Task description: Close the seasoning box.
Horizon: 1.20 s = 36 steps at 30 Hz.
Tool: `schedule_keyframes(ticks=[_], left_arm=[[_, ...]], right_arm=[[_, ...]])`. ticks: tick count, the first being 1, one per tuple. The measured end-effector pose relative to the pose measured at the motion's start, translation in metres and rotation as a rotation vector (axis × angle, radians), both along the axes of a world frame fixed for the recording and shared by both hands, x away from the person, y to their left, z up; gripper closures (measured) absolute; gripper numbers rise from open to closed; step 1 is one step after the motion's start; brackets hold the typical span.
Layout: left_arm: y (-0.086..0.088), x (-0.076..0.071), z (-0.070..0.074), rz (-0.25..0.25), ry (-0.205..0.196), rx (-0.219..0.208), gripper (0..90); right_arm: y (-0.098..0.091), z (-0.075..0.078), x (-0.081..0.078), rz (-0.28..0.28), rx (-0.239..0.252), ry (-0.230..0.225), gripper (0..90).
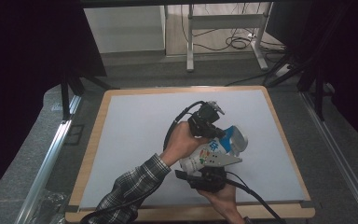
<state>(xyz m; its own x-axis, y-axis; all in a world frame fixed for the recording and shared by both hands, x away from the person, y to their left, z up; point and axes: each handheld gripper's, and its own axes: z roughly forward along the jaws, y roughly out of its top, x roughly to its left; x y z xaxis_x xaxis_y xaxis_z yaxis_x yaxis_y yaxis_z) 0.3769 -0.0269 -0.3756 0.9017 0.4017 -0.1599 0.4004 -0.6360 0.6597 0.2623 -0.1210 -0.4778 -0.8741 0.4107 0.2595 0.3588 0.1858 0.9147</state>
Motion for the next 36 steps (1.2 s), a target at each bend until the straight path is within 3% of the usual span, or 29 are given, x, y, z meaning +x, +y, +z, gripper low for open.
schedule_keyframes(ticks=[36], left_arm=[[-0.0020, -0.0002, 0.0022, -0.004, 0.001, 0.011, 89.2]], right_arm=[[-0.0005, 0.0020, -0.0007, 0.001, 0.008, 0.000, 59.5]])
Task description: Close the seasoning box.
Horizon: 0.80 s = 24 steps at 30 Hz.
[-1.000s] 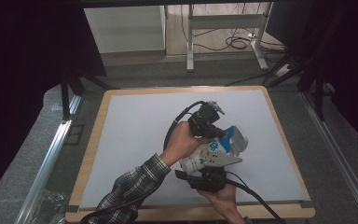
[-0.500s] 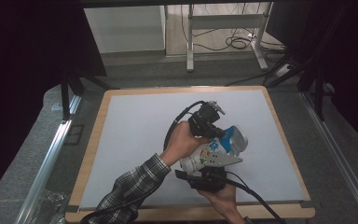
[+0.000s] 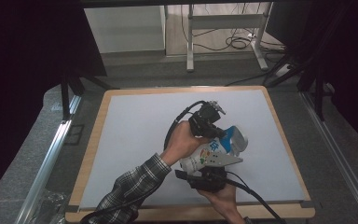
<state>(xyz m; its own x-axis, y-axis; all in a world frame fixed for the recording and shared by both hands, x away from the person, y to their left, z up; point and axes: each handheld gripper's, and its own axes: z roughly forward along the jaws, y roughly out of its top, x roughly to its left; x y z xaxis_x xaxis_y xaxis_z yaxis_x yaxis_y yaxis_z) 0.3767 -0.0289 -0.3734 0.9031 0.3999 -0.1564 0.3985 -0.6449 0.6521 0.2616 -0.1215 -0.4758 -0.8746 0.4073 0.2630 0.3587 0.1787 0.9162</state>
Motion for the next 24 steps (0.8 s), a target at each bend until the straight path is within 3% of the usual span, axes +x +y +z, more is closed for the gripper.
schedule_keyframes(ticks=[24], left_arm=[[-0.0022, 0.0012, -0.0001, 0.000, 0.008, 0.009, 89.2]], right_arm=[[-0.0004, 0.0004, 0.0005, 0.001, 0.005, 0.002, 59.5]])
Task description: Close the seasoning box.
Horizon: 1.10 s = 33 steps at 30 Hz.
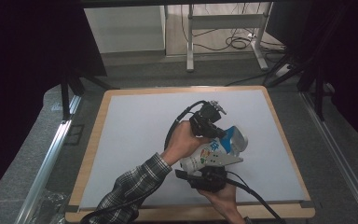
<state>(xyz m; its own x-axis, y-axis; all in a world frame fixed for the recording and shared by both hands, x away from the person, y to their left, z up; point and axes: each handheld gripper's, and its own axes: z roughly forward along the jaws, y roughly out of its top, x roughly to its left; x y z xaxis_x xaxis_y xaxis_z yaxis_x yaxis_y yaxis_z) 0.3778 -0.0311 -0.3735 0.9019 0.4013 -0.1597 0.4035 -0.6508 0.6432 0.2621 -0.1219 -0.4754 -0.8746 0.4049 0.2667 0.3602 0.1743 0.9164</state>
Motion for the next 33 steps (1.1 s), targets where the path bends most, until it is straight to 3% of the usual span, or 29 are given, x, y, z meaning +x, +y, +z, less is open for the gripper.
schedule_keyframes(ticks=[33], left_arm=[[-0.0036, 0.0011, 0.0015, -0.003, 0.006, 0.012, 89.2]], right_arm=[[-0.0014, 0.0015, 0.0006, -0.001, 0.006, -0.003, 59.5]])
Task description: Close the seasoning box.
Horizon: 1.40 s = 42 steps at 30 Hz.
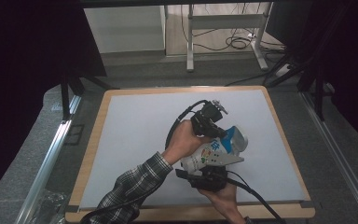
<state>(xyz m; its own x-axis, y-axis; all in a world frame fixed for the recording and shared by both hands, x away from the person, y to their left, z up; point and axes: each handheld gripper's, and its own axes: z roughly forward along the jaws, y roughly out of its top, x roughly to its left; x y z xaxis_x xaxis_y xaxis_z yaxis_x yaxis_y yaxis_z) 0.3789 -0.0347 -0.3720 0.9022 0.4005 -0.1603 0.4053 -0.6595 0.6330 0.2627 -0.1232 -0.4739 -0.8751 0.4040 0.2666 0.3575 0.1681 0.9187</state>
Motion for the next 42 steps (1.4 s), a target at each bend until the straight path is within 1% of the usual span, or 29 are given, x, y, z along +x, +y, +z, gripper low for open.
schedule_keyframes(ticks=[15, 24, 26, 42], left_arm=[[-0.0014, 0.0007, -0.0004, 0.002, 0.008, 0.006, 89.2], [-0.0020, 0.0009, -0.0003, 0.001, 0.009, 0.009, 89.2], [-0.0018, 0.0014, -0.0001, -0.005, 0.008, 0.017, 89.2], [-0.0026, 0.0013, -0.0003, -0.004, 0.009, 0.019, 89.2]], right_arm=[[-0.0003, 0.0003, 0.0001, -0.001, 0.003, 0.002, 59.5], [-0.0004, 0.0004, 0.0001, -0.001, 0.004, 0.003, 59.5], [-0.0004, 0.0004, 0.0002, -0.001, 0.005, 0.004, 59.5], [-0.0005, 0.0006, 0.0001, 0.000, 0.007, 0.005, 59.5]])
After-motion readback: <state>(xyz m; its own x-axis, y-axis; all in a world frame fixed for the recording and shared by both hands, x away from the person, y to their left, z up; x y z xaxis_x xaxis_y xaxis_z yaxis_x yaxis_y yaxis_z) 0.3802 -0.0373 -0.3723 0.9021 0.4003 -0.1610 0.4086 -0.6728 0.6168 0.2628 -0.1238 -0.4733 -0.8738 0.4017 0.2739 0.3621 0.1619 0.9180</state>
